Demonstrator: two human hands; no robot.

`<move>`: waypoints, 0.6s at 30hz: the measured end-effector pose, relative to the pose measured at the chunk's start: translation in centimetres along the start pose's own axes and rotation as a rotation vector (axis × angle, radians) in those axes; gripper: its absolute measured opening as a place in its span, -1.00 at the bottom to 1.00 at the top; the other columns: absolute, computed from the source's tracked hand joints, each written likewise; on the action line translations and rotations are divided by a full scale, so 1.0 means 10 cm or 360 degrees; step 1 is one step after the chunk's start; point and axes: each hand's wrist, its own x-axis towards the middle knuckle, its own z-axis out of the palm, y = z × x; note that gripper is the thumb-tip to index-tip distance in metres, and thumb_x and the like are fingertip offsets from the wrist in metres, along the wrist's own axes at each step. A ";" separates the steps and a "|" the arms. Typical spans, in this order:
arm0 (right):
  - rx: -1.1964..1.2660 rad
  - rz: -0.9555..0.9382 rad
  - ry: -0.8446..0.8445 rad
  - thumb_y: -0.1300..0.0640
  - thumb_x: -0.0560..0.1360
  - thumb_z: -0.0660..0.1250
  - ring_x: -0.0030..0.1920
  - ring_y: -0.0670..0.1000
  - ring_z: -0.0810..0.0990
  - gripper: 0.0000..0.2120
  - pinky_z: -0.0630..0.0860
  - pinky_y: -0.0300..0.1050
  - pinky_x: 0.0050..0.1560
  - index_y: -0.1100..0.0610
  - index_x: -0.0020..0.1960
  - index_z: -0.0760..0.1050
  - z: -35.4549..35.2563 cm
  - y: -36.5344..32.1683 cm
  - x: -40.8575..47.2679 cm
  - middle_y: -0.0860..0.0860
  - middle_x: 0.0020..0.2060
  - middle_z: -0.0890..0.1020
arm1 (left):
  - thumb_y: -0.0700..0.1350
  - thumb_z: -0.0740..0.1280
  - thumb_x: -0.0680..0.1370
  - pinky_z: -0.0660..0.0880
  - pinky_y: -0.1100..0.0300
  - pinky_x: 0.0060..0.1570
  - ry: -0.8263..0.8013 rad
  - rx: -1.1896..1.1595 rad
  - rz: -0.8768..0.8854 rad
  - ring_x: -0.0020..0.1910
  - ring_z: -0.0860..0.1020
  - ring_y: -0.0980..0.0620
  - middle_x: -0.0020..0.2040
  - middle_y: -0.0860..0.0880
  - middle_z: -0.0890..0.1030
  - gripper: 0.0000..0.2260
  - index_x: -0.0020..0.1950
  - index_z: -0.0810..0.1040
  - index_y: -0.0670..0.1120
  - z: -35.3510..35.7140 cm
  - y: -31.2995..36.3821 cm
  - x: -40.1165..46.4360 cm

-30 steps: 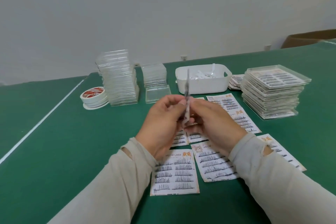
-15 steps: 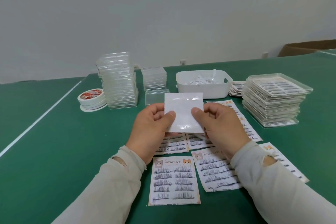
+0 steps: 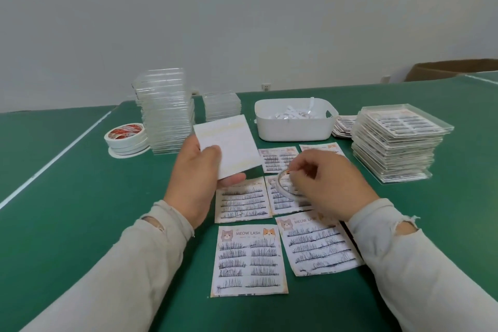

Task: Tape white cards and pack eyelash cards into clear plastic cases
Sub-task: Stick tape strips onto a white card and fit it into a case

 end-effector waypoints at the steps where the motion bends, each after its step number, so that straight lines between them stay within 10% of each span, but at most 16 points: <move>1: -0.0138 -0.0010 -0.0118 0.03 0.50 0.38 -0.19 -0.16 0.58 -0.87 0.53 -0.16 -0.11 -0.16 -0.21 0.55 0.02 0.00 -0.02 -0.21 -0.26 0.63 | -0.31 0.14 0.64 0.64 0.12 -0.25 0.0031 0.0005 0.0016 -0.03 0.70 0.11 0.03 0.18 0.70 -0.67 0.18 0.52 0.09 -0.02 -0.02 0.00; 8: -0.0490 -0.0004 -0.0346 -0.01 0.48 0.38 -0.21 -0.09 0.59 -0.83 0.53 -0.14 -0.15 -0.09 -0.28 0.51 0.05 -0.06 -0.05 -0.15 -0.30 0.62 | -0.29 0.13 0.66 0.65 0.12 -0.25 0.0075 0.0062 0.0123 0.01 0.70 0.10 0.10 0.16 0.68 -0.67 0.24 0.48 0.09 -0.03 -0.16 -0.04; 18: 0.0154 -0.0119 0.0251 0.10 0.62 0.29 -0.24 -0.24 0.54 -0.86 0.41 -0.33 -0.20 -0.02 0.10 0.61 -0.18 -0.23 -0.06 -0.22 -0.21 0.61 | -0.22 0.20 0.68 0.68 0.05 -0.10 0.0207 0.0178 0.0177 0.01 0.70 0.09 0.17 0.22 0.59 -0.48 0.52 0.19 0.27 -0.11 -0.15 -0.06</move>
